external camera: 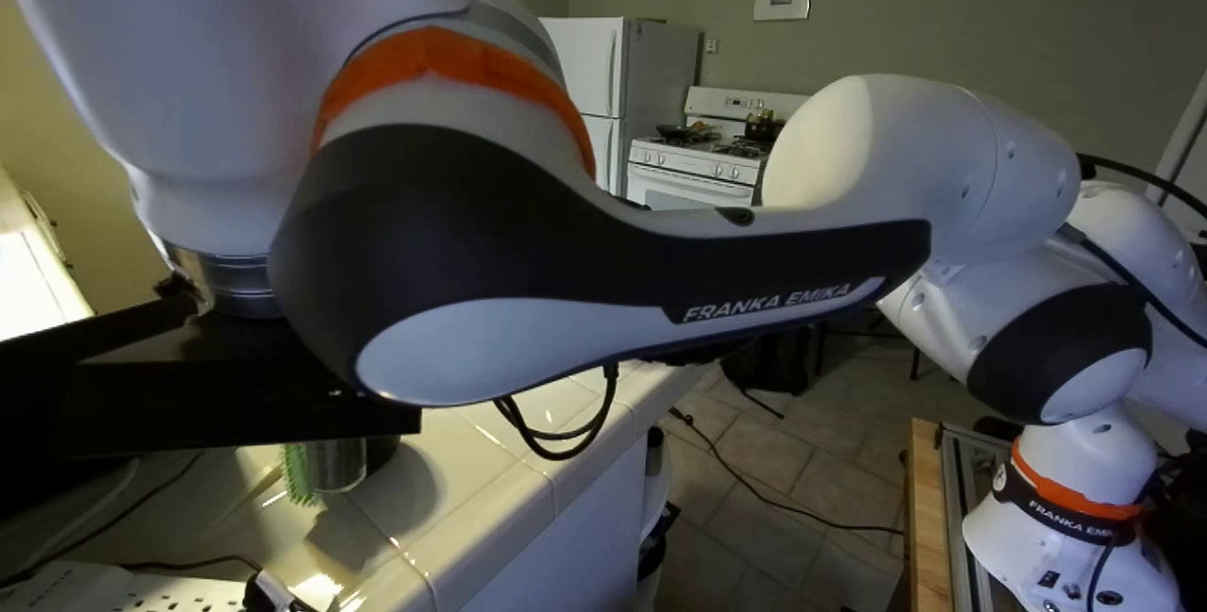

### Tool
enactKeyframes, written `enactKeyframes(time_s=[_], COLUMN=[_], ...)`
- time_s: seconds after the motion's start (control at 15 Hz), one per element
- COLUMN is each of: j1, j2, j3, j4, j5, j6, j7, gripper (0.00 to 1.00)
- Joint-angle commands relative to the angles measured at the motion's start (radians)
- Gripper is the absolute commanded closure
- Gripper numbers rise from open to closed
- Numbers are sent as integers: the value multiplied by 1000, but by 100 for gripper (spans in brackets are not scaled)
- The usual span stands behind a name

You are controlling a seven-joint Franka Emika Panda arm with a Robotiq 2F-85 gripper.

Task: Pick up the black pepper container on the left and move it to the right

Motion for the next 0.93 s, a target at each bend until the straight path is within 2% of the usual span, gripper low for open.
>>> enactKeyframes(time_s=[0.0, 0.07, 0.13, 0.73, 0.8, 0.87], j1=[17, 0, 1, -1, -7, -8], j2=[-20, -9, -10, -10, -13, -16], j3=[4, 22, 25, 28, 33, 34], j4=[0, 0, 0, -1, -1, -1], j5=[-17, -19, -19, -18, -11, -11], j6=[-179, -100, -115, -113, -132, -150], j7=[149, 79, 87, 84, 72, 59], gripper=[76, 76, 51, 51, 76, 76])
